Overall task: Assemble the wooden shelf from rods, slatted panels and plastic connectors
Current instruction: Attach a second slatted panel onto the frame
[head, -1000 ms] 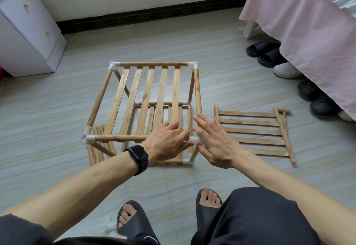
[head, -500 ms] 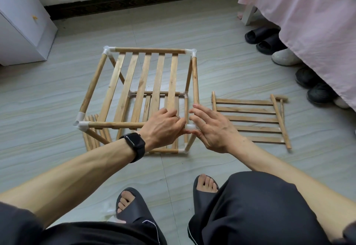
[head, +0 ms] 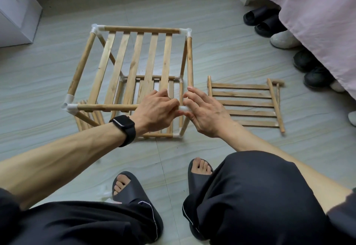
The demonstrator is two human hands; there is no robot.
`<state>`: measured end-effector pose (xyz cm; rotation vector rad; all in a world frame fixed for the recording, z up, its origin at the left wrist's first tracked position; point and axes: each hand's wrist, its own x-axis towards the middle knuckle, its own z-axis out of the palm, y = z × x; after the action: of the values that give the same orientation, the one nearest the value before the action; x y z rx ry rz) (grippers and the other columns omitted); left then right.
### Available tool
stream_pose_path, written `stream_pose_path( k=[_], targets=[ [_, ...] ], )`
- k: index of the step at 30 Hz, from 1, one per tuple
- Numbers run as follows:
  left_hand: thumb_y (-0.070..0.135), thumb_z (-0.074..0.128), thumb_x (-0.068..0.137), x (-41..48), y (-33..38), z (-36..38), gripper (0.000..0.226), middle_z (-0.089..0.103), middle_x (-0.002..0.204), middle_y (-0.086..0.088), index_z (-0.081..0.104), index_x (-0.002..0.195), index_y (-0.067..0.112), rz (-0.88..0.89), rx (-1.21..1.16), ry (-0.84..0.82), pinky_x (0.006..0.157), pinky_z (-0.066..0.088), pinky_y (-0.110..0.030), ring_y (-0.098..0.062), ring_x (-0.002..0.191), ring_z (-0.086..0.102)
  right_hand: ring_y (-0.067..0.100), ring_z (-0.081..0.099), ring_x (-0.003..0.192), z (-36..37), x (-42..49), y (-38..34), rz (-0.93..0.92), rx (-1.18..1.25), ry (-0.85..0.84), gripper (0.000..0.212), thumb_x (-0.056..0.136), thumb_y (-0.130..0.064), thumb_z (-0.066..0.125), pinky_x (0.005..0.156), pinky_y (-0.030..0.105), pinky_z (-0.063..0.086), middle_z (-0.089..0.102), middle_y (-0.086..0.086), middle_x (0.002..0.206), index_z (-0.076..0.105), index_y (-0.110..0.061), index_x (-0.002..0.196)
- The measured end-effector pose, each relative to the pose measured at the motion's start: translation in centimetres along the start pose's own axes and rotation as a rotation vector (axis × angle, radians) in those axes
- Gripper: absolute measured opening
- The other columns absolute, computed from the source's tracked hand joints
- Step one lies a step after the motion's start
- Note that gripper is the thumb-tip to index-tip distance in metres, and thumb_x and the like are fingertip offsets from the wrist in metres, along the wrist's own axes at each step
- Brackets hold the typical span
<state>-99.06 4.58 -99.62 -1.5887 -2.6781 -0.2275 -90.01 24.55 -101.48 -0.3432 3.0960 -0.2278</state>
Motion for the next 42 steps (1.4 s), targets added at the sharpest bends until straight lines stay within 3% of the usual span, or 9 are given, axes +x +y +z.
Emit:
stream_pose_path(
  k=[11,15,18,19,21,25,33,37,42],
  targets=[
    [0.044,0.025,0.107,-0.9,0.1,0.6,0.045,0.063,0.073,-0.006,0.053,0.091,0.013,0.072,0.214,0.047,0.070,0.038,-0.038,-0.024,0.077,0.047,0.018,0.004,0.157,0.0,-0.2,-0.1,-0.034,0.007,0.027,0.064,0.105,-0.054,0.022,0.121,0.052,0.025,0.019,0.003,0.168,0.033,-0.014,0.154],
    [0.045,0.022,0.107,-1.8,0.3,1.5,0.046,0.060,0.071,-0.005,0.051,0.090,0.014,0.069,0.218,0.051,0.067,0.041,-0.038,-0.023,0.073,0.044,0.014,0.004,0.156,0.3,-0.4,-1.6,0.052,0.387,0.107,0.082,0.093,-0.044,0.046,0.127,0.042,0.015,0.007,0.004,0.170,0.015,-0.012,0.162],
    [0.047,0.022,0.106,-1.5,0.4,1.4,0.046,0.060,0.070,-0.003,0.050,0.089,0.015,0.076,0.230,0.070,0.066,0.036,-0.035,-0.020,0.072,0.040,-0.003,0.040,0.137,-0.2,1.6,-3.5,0.436,0.935,0.293,0.080,0.086,-0.035,0.052,0.119,0.036,0.028,0.032,0.006,0.159,0.025,-0.010,0.158],
    [0.047,0.023,0.106,-1.4,0.5,1.4,0.045,0.061,0.071,-0.003,0.051,0.091,0.015,0.076,0.232,0.078,0.067,0.032,-0.033,-0.019,0.072,0.039,-0.010,0.053,0.117,-0.6,2.7,-3.7,0.553,1.132,0.272,0.077,0.088,-0.037,0.050,0.114,0.040,0.035,0.047,0.001,0.147,0.028,-0.010,0.156],
    [0.045,0.024,0.106,-1.5,0.5,1.5,0.046,0.066,0.078,-0.003,0.056,0.099,0.013,0.082,0.243,0.080,0.070,0.028,-0.032,-0.020,0.076,0.045,0.003,0.067,0.095,-1.0,4.6,-4.1,0.730,1.404,0.116,0.065,0.094,-0.048,0.050,0.103,0.049,0.049,0.064,-0.005,0.114,0.041,-0.010,0.145],
    [0.047,0.025,0.105,-1.6,0.7,1.5,0.048,0.066,0.080,-0.002,0.058,0.097,0.013,0.044,0.189,0.108,0.073,0.037,-0.034,-0.022,0.080,0.051,0.027,0.067,0.097,0.0,6.6,-4.4,0.893,1.143,0.167,0.035,0.104,-0.044,0.045,0.093,0.050,0.056,0.064,0.006,0.100,0.057,-0.011,0.110],
    [0.039,0.039,0.106,-1.4,0.8,1.7,0.041,0.063,0.065,-0.005,0.057,0.082,0.011,0.095,0.290,0.231,0.069,0.038,-0.037,-0.027,0.073,0.054,0.029,0.063,0.096,0.8,7.2,-4.7,0.997,1.000,0.220,0.042,0.105,-0.046,0.041,0.082,0.038,0.050,0.068,0.009,0.103,0.063,-0.010,0.109],
    [0.034,0.047,0.105,-1.0,1.3,2.1,0.037,0.057,0.056,-0.004,0.055,0.075,0.013,0.136,0.396,0.308,0.066,0.037,-0.036,-0.025,0.066,0.050,0.027,0.062,0.085,1.1,6.8,-4.5,1.046,1.046,0.252,0.041,0.104,-0.045,0.044,0.070,0.035,0.048,0.061,0.003,0.084,0.064,-0.010,0.099],
    [0.028,0.062,0.098,-1.3,1.1,2.0,0.030,0.056,0.054,-0.005,0.055,0.073,0.013,0.135,0.446,0.281,0.065,0.038,-0.036,-0.024,0.064,0.048,0.030,0.066,0.094,1.2,6.9,-5.1,1.104,1.068,0.267,0.038,0.103,-0.045,0.045,0.086,0.043,0.056,0.067,0.006,0.095,0.062,-0.011,0.098]
  ],
)
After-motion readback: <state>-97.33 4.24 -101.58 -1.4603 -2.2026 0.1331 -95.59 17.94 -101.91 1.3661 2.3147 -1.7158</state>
